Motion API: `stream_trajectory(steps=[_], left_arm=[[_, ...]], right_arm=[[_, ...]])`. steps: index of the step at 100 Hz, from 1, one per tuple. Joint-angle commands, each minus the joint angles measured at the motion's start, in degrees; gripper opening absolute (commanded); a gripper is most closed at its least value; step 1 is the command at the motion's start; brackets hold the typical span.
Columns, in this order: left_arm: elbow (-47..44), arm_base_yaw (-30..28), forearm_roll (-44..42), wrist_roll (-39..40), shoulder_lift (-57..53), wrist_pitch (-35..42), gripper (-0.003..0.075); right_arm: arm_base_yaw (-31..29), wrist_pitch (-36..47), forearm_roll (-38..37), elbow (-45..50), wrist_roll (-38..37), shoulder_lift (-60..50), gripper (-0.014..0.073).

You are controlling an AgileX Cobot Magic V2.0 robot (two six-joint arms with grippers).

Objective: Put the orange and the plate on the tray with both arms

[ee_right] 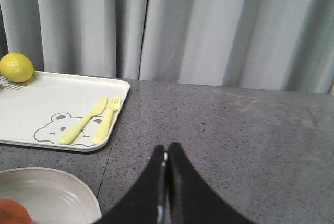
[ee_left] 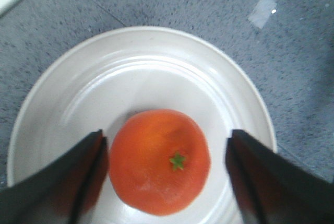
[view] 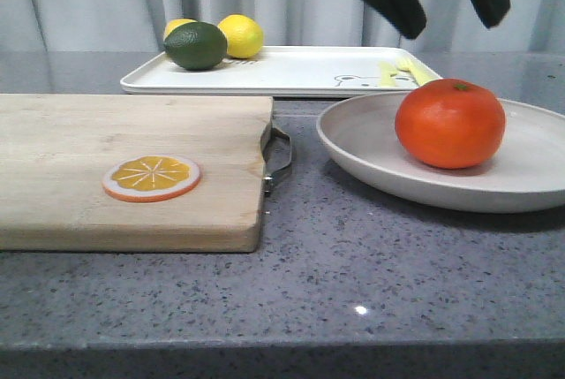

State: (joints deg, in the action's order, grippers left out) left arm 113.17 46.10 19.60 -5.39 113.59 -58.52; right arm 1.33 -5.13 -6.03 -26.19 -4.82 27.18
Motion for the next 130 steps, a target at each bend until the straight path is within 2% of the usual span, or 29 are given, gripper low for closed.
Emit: stream_trajectory(steps=[1,6,23,76,103,130], left_arm=[[1.1,-0.1,1.2,-0.2,-6.4,2.0,0.0271],[-0.1,-0.1,1.2,-0.4,-8.0,2.1,0.0185],[-6.2,-0.1,0.8,-1.1,-13.1,5.4,-0.0022],[-37.5,-0.1,0.5,-1.2,-39.6,27.3,-0.0020],[-53.9,-0.1,0.3,-1.6,-54.5,34.2,-0.0020],[-70.3,-0.1,1.1,-1.6,-67.8,44.7,-0.0020]], right_arm=[[-0.2,4.6,-0.2,-2.0,0.3,0.5,-0.0066],[-0.2,4.6,-0.2,-2.0,0.3,0.5,-0.0066],[-0.2,4.6,-0.2,-2.0,0.3,0.5,-0.0066],[-0.2,4.6,-0.2,-2.0,0.3,0.5,-0.0066],[-0.2,4.6,-0.2,-2.0,0.3,0.5,-0.0066],[-0.2,4.6,-0.2,-2.0,0.3,0.5,-0.0066]])
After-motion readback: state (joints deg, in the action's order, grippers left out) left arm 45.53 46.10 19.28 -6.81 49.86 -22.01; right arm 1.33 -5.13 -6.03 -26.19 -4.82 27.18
